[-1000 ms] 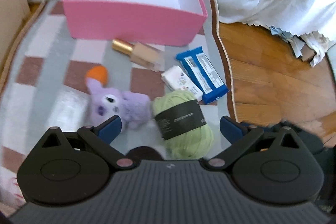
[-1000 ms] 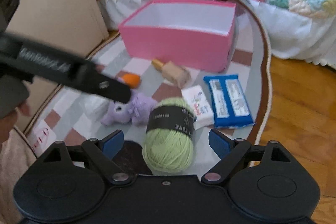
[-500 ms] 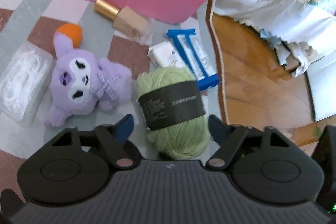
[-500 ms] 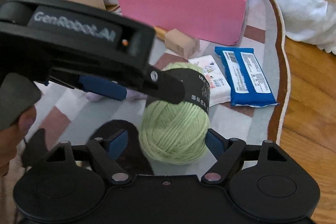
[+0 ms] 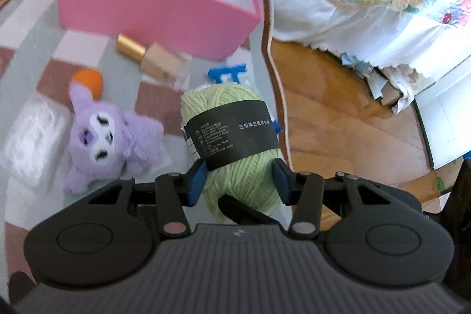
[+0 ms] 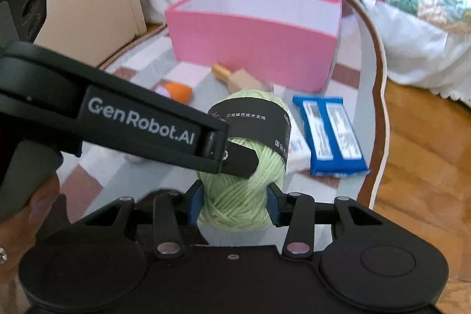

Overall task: Organize objects
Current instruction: 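Carry the yarn ball with the left tool into the pink box, then open the left tool to release the yarn and withdraw, then lower the left tool onto the clear plastic floss box and grasp it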

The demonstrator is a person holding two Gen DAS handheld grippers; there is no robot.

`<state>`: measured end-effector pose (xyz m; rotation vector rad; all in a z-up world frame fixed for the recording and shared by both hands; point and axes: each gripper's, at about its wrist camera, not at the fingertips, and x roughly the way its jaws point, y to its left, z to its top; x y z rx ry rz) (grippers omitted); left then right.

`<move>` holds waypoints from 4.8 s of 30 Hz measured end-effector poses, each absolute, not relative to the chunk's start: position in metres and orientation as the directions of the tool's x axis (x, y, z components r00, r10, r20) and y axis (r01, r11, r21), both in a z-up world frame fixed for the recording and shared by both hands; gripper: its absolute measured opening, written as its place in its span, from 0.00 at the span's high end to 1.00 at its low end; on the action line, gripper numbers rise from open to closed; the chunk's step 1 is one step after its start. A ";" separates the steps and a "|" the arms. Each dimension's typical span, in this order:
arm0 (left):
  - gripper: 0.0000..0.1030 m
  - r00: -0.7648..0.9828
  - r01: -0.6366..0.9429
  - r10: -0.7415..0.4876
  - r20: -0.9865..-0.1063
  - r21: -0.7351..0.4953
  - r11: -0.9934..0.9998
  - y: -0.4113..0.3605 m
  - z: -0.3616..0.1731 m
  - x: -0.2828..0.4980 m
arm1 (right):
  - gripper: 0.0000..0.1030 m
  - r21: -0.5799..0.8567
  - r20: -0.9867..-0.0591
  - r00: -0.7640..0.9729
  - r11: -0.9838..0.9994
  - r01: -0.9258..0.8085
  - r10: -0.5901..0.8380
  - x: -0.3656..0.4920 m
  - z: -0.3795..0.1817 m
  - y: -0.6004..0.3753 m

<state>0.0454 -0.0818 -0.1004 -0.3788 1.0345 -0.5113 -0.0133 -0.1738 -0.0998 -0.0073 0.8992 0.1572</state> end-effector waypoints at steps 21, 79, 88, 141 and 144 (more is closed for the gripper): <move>0.54 0.496 0.321 -0.594 -0.634 -0.501 0.804 -0.093 -0.002 0.201 | 0.53 -0.021 -0.569 0.802 0.972 -0.234 0.180 0.112 0.001 -0.201; 0.54 0.293 0.290 -0.492 -0.820 -0.415 0.863 -0.147 -0.138 0.366 | 0.63 0.168 -0.758 0.606 0.971 -0.171 0.239 0.266 -0.100 -0.287; 0.43 0.336 0.329 -0.420 -0.843 -0.313 0.891 -0.129 -0.089 0.329 | 0.48 0.209 -0.743 0.615 0.964 -0.163 0.265 0.240 -0.096 -0.272; 0.06 0.270 0.053 -0.360 -0.893 -0.360 0.932 0.041 -0.098 0.113 | 0.09 0.093 -0.828 0.369 0.752 -0.652 0.422 0.058 -0.062 -0.101; 0.06 0.252 0.015 -0.378 -0.891 -0.387 0.922 0.048 -0.115 0.112 | 0.09 0.075 -0.833 0.363 0.735 -0.674 0.418 0.061 -0.080 -0.092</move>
